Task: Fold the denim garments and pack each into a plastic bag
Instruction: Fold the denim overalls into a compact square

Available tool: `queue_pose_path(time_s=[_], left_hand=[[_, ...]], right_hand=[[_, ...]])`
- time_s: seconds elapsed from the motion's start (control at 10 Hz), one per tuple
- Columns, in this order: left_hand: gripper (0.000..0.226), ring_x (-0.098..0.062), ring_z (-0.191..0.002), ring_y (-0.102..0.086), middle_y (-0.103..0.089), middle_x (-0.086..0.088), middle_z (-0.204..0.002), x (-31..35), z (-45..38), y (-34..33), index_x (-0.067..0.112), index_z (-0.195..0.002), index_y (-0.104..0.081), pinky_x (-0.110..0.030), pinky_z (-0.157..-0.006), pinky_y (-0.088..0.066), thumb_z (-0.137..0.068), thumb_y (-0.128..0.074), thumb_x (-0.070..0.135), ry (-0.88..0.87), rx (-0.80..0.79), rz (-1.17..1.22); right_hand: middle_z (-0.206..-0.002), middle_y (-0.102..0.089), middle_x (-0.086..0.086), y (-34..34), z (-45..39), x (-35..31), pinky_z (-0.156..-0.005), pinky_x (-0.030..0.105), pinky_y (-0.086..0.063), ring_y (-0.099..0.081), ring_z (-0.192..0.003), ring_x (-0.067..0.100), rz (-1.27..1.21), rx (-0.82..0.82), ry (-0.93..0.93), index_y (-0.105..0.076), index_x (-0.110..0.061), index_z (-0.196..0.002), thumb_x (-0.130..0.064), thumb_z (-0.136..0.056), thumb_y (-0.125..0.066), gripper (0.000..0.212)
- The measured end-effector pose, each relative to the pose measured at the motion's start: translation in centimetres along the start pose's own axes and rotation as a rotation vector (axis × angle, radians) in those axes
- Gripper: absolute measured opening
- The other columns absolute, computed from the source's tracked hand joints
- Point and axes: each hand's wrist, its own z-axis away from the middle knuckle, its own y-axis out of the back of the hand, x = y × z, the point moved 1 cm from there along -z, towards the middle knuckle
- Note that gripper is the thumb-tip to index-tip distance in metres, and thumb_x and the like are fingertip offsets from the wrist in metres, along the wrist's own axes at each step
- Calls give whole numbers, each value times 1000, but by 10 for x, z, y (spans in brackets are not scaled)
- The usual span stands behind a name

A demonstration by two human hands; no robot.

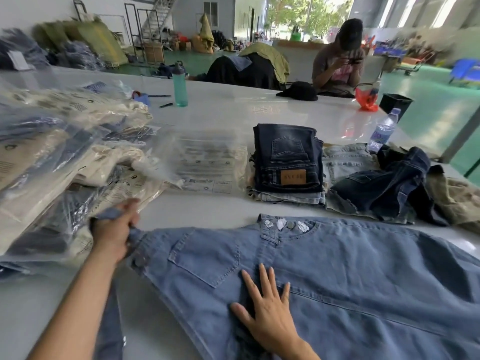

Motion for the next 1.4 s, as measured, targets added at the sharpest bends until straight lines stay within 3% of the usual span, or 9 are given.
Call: queue_pose_path(time_s=[0.3, 0.5, 0.6, 0.7, 0.8, 0.9, 1.1, 1.3, 1.4], left_hand=[[89, -32, -77, -65, -68, -26, -85, -49, 7, 57, -9, -97, -62, -41, -73, -51, -55, -76, 68, 274, -2, -857], [34, -21, -48, -51, -59, -9, -53, -90, 59, 22, 1, -76, -61, -24, -45, -37, -74, -81, 28, 262, -5, -844], [28, -22, -91, -64, -68, -4, -97, -81, 67, 15, 12, -100, -65, -26, -71, -48, -82, -65, 34, 221, -233, -1533], [34, -21, -109, -58, -62, 1, -117, -46, 62, 14, 23, -115, -59, -30, -82, -46, -86, -59, 39, 110, 48, -1920], [28, -34, -96, -60, -66, -14, -104, -22, 28, -3, 8, -105, -63, -38, -76, -46, -87, -60, 28, -442, 265, -1687], [57, -33, -119, -50, -50, -14, -136, -39, -17, -22, 8, -134, -43, -43, -91, -44, -89, -58, 40, -366, -78, -1543], [66, -25, -104, -61, -63, -9, -118, -83, -30, -25, 12, -117, -57, -29, -81, -49, -66, -75, 51, 50, -388, -1497], [15, -12, -59, -47, -47, 9, -62, -95, 36, -30, 25, -74, -38, -27, -55, -39, -82, -51, 26, -991, -455, -1451], [19, -7, -62, -45, -49, 10, -59, -172, 56, -12, 27, -74, -40, -23, -58, -37, -91, -42, 35, -989, -345, -1437]], right_hand=[[-160, 12, -5, -2, -18, -3, -114, 55, 12, 15, -146, 14, 10, -60, 191, -16, -36, -151, -56, -94, -36, 64], [-161, 6, 1, 1, -7, 16, -115, 42, 14, 11, -147, 18, -42, -77, 86, -22, -33, -149, -52, -94, -39, 60], [-161, 5, 3, 1, -10, 7, -115, 48, 12, 11, -147, 20, -24, -49, 76, -23, -32, -149, -49, -93, -40, 61], [-156, -21, 15, 1, -1, 3, -112, 40, 20, 3, -147, 23, 107, 134, 127, -42, -30, -142, -54, -84, -53, 63], [-124, -64, 6, 0, 6, 1, -112, 36, -6, -28, -141, 13, 78, 291, 178, -73, -30, -108, -54, -51, -81, 62], [-110, -69, -13, 15, 0, 7, -93, 27, -46, -66, -102, 4, 15, 271, 169, -73, -44, -96, -61, -54, -76, 46], [-137, -46, -7, 63, -75, 74, -100, 31, -36, -42, -128, 18, 9, 117, -32, -46, -28, -134, -19, -93, -41, 42], [-160, -3, -8, 96, -170, 91, -115, 58, -6, 3, -148, 15, 69, 48, -117, -10, -24, -152, 1, -89, -42, 75], [-155, -25, -5, 97, -194, 91, -110, 64, 1, -9, -147, 16, -18, -84, -26, -25, -28, -149, -5, -92, -39, 63]])
